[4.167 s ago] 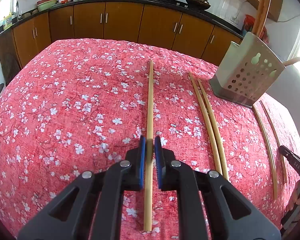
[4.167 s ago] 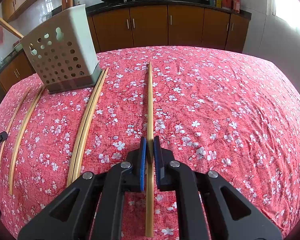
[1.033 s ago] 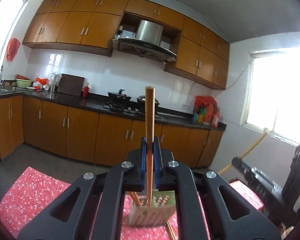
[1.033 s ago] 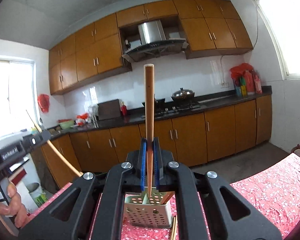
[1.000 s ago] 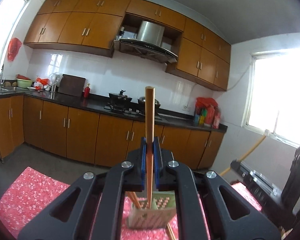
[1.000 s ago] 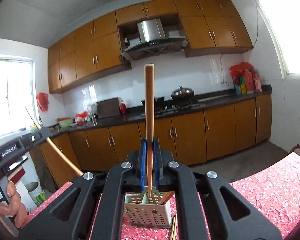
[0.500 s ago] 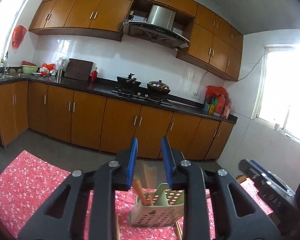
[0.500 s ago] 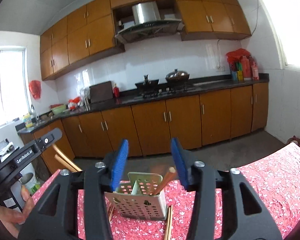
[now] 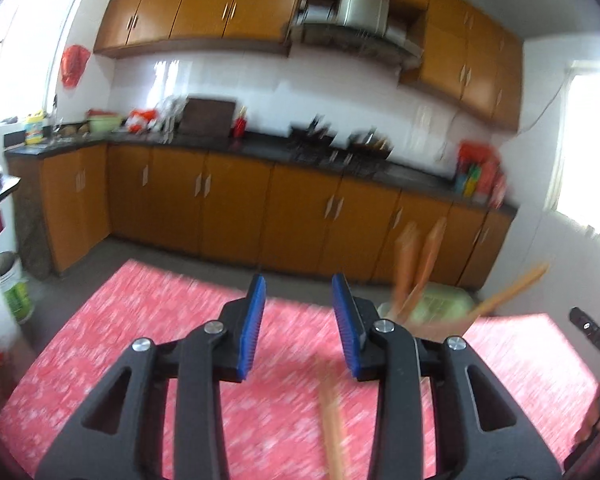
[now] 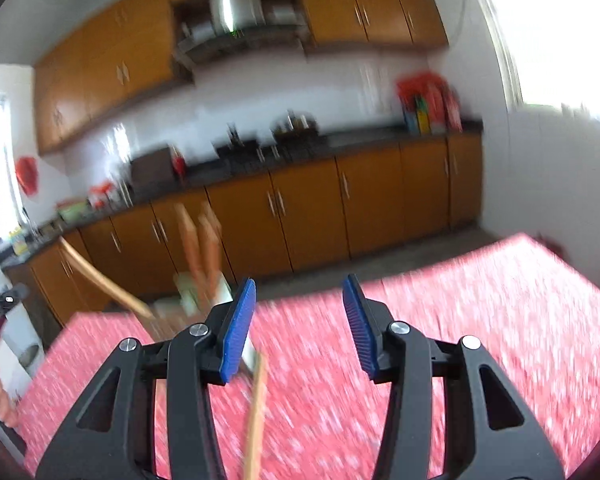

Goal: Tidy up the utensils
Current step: 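Open both tools to drop the chopsticks into the holder, then lower both open tools back toward the chopsticks on the cloth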

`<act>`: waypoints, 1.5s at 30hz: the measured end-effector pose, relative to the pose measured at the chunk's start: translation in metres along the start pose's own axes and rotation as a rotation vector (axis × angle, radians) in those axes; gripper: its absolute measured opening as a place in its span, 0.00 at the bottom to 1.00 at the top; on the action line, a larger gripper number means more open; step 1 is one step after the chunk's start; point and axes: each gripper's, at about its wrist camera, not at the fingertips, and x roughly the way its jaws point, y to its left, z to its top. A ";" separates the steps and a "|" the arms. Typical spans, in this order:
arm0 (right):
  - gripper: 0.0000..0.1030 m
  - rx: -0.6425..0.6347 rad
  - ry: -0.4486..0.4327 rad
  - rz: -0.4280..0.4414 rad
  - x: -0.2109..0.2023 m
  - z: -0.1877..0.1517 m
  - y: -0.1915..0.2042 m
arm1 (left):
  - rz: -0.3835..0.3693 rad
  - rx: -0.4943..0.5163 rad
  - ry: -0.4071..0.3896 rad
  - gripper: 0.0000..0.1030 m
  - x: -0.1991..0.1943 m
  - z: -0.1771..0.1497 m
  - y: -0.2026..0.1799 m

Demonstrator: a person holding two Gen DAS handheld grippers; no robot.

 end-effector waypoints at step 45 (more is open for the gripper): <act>0.07 -0.141 0.481 0.011 0.089 -0.127 0.030 | -0.066 0.211 0.506 0.10 0.076 -0.151 -0.053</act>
